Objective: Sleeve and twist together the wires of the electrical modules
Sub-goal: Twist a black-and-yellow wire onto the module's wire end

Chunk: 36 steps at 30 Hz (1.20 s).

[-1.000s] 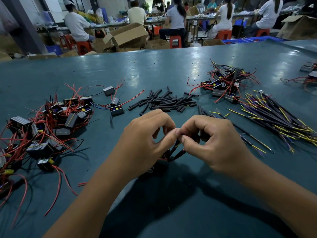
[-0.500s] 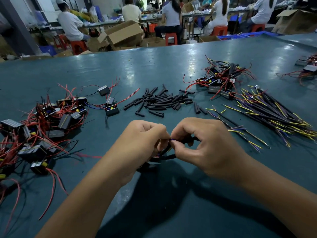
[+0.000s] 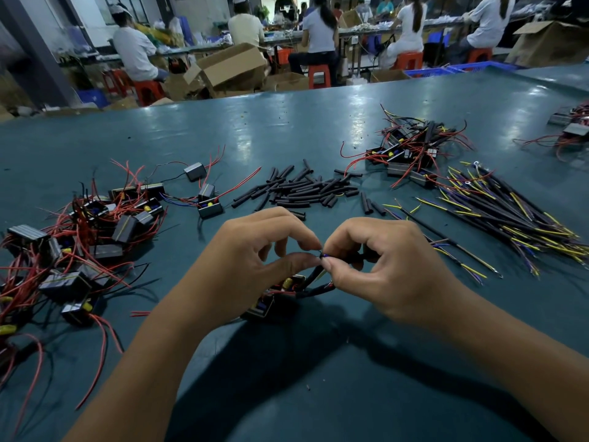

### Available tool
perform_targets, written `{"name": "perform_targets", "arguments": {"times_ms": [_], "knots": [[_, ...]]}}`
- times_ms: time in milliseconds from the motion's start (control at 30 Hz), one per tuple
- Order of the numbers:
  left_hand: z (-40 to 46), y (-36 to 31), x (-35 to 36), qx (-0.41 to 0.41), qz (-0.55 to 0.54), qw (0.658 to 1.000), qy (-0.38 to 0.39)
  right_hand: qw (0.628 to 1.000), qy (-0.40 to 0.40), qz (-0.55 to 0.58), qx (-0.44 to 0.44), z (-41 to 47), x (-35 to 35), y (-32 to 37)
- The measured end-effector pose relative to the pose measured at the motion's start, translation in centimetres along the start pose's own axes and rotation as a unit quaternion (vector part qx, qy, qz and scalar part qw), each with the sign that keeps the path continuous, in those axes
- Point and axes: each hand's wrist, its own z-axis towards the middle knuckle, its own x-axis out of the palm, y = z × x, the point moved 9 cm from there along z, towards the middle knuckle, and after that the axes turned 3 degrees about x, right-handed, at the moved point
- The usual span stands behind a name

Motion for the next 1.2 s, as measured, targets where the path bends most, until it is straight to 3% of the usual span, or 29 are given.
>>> {"name": "perform_targets", "arguments": {"times_ms": [300, 467, 533, 667, 733, 933, 1033, 1200], "knots": [[0.1, -1.0, 0.6, 0.003, 0.023, 1.000, 0.018, 1.000, 0.004, -0.012, -0.008, -0.1, 0.1, 0.2], [-0.3, 0.6, 1.3, -0.113, -0.069, 0.991, 0.021, 1.000, 0.007, -0.015, -0.016, -0.1, 0.3, 0.4], [-0.8, 1.8, 2.1, -0.192, -0.157, 0.969, 0.016, 1.000, 0.008, -0.019, -0.014, -0.1, 0.3, 0.3], [-1.9, 3.0, 4.2, -0.317, -0.342, 0.884, 0.022, 1.000, 0.012, -0.020, -0.012, -0.1, 0.6, 0.2], [-1.9, 3.0, 4.0, -0.305, -0.345, 0.887, 0.031, 1.000, 0.010, -0.011, -0.010, -0.1, 0.5, 0.2], [-0.5, 1.4, -0.1, -0.083, -0.136, 0.987, -0.007, 1.000, 0.000, 0.001, -0.001, 0.0, 0.1, 0.1], [-0.3, 0.4, 0.1, -0.017, -0.051, 0.999, 0.007, 1.000, 0.000, 0.000, -0.003, 0.0, 0.0, 0.1], [-0.1, 0.8, 0.1, -0.013, -0.028, 1.000, -0.003, 1.000, 0.005, -0.001, -0.006, 0.0, 0.0, 0.0]]}}
